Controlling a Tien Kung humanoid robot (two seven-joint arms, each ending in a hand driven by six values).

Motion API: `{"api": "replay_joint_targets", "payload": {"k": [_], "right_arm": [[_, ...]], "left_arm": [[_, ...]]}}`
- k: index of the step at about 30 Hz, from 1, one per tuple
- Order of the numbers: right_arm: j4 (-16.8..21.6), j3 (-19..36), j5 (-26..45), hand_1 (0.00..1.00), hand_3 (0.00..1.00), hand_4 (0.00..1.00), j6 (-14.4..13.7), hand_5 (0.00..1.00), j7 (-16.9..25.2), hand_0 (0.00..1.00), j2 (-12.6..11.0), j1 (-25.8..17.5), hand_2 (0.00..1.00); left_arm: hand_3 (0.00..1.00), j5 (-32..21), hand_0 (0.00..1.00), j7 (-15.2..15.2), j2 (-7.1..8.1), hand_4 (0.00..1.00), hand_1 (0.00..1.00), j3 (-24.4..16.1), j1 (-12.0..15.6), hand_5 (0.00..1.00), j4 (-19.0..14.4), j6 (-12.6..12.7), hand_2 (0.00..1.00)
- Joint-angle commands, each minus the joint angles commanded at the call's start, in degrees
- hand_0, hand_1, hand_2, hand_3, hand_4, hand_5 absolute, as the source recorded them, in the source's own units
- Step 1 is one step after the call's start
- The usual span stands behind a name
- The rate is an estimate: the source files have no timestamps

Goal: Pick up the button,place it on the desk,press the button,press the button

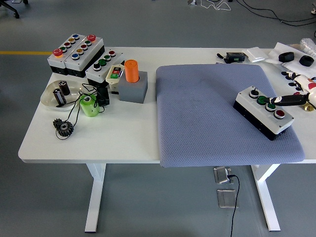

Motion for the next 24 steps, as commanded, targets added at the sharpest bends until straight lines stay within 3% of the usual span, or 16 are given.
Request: {"api": "replay_joint_targets", "payload": {"k": [4,13,17,24], "right_arm": [[-1.7,-0.4,-1.4,0.967,0.998,0.974,0.5,0.296,-1.8,0.998,2.6,0.8,0.998],[-8.1,2.3,-8.3,0.975,0.998,0.966,5.0,0.318,-6.2,0.998,10.3,1.4,0.998],[-10.8,3.2,-12.4,0.978,0.998,0.966,8.2,0.33,-7.9,0.998,12.0,2.5,0.998],[-14.6,2.2,-16.4,0.978,0.998,0.961,9.5,0.321,-9.2,0.998,13.9,4.8,0.998]], "left_arm": [[0.507,0.0,0.655,0.0,0.01,0.319,0.702,0.1,0.0,0.983,0.0,0.0,0.724],[0.505,-0.5,0.655,0.0,0.11,0.322,0.702,0.5,-0.2,0.981,0.0,0.0,0.724],[0.504,-0.5,0.655,-0.1,0.19,0.322,0.701,0.0,-0.5,0.976,0.0,0.0,0.724],[0.502,0.2,0.655,0.1,0.25,0.323,0.702,-0.9,-0.9,0.975,0.0,0.2,0.724]]}}
